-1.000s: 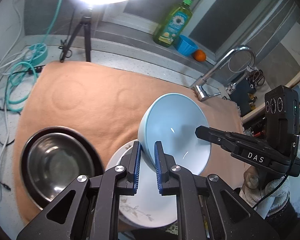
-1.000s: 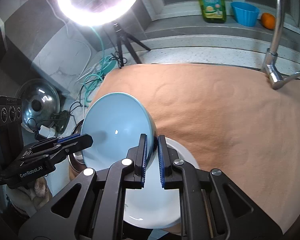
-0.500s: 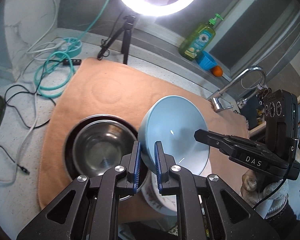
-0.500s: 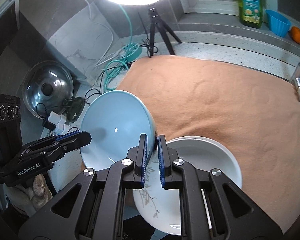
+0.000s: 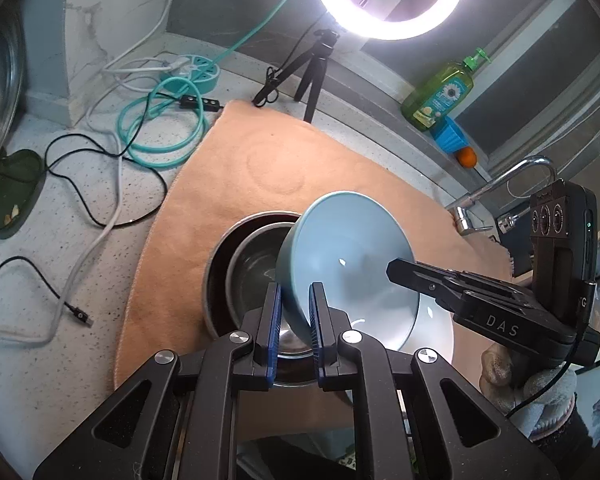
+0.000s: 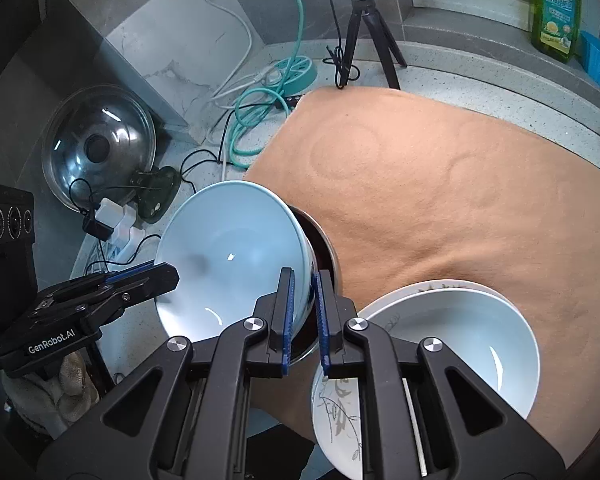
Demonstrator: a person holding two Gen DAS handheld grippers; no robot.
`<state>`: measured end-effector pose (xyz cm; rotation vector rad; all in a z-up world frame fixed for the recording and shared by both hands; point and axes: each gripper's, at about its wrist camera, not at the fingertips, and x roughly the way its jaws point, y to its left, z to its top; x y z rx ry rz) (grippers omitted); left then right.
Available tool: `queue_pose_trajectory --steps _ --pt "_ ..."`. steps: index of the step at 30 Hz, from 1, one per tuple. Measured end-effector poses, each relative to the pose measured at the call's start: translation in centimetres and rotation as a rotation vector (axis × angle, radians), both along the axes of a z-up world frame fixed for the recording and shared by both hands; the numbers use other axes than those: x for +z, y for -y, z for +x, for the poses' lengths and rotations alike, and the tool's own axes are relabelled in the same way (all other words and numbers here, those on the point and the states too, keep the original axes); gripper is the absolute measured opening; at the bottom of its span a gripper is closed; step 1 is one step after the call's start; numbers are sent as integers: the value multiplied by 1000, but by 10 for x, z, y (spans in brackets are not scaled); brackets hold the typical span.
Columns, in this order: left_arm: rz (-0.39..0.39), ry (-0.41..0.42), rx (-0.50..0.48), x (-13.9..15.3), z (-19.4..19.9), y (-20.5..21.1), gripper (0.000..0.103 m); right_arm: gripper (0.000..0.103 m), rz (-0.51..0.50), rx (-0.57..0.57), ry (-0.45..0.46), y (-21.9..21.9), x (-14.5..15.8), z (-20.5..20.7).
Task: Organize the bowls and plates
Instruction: 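Lift the pale blue bowl with both grippers and lower it into the red bowl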
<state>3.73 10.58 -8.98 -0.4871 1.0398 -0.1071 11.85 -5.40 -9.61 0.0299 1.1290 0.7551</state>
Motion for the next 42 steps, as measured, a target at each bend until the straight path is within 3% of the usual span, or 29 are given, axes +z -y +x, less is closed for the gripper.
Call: queue_pose_trajectory --steps 19,42 --pt "-26 -68 14 -27 2 -18 12 11 -63 23 -35 -28 -24 4" --pt "-17 -76 13 -31 7 -17 12 13 -89 35 -44 -29 -32 6"
